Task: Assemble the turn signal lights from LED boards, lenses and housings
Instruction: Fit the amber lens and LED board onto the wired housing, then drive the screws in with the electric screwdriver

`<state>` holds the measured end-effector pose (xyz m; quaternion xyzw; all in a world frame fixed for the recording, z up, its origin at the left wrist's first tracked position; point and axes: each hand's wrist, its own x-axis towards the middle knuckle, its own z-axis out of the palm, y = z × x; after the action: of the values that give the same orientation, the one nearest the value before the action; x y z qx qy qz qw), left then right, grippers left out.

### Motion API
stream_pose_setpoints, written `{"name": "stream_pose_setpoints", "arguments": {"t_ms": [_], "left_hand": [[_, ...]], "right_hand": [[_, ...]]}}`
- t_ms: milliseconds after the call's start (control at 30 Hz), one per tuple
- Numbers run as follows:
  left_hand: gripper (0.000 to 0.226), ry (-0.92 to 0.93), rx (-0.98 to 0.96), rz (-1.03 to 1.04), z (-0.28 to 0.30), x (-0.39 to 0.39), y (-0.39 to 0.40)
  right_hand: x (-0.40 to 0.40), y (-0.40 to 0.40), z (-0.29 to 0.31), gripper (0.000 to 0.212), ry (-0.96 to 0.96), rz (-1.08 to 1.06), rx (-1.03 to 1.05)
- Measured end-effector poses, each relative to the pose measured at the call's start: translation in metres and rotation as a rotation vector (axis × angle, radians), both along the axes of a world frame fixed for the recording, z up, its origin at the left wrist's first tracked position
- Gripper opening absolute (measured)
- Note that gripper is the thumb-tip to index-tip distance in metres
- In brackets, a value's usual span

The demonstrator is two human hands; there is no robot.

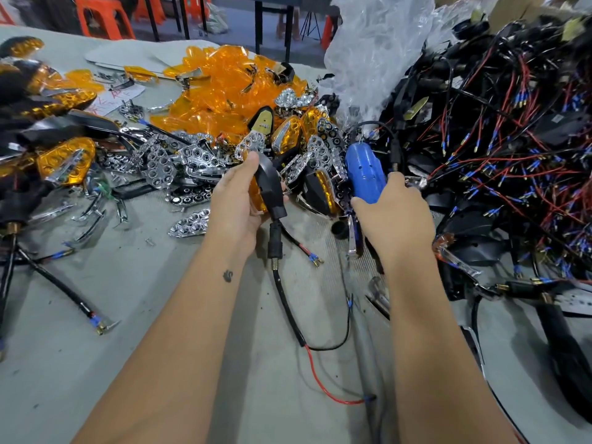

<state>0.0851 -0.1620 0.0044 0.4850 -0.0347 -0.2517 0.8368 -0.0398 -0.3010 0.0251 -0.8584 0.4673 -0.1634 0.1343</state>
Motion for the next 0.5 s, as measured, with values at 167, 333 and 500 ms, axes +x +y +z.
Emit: {"name": "stream_pose_setpoints", "arguments": {"t_ms": [167,333,500], "left_hand": [[0.034,0.017,-0.026,-0.022,-0.001,0.001,0.0],[0.036,0.028,-0.052,-0.085,-0.003,0.003,0.002],[0.028,-0.032,-0.023,-0.088,-0.002,0.007,0.002]], "right_hand": [[0.0,-0.002,-0.002,0.095,0.06,0.03,-0.019],[0.001,-0.014,0.002,0.071,-0.039,0.081,0.034],[0.004,-0.014,0.017,0.033,-0.726,0.067,0.824]]}}
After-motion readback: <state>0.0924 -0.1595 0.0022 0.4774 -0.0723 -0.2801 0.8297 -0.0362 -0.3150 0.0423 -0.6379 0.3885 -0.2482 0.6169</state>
